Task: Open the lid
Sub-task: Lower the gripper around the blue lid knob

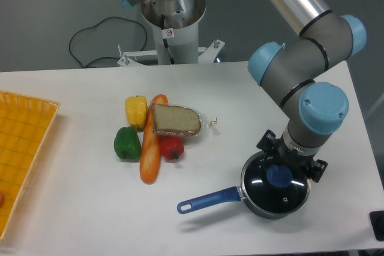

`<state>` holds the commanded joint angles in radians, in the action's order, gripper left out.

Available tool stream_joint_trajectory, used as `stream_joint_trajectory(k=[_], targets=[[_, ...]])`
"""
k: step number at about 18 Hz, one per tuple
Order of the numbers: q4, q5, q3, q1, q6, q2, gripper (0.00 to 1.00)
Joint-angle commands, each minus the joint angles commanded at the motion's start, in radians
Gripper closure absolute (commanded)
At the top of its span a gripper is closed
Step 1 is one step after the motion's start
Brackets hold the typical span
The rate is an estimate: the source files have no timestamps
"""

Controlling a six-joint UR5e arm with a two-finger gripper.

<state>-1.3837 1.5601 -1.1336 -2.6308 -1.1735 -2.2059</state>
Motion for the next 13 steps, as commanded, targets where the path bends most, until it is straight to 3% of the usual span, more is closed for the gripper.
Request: stream_joint_trajectory(k=[13], targets=[[-0.005, 0.003, -0.014, 0.015, 0.021, 0.018, 0.00]])
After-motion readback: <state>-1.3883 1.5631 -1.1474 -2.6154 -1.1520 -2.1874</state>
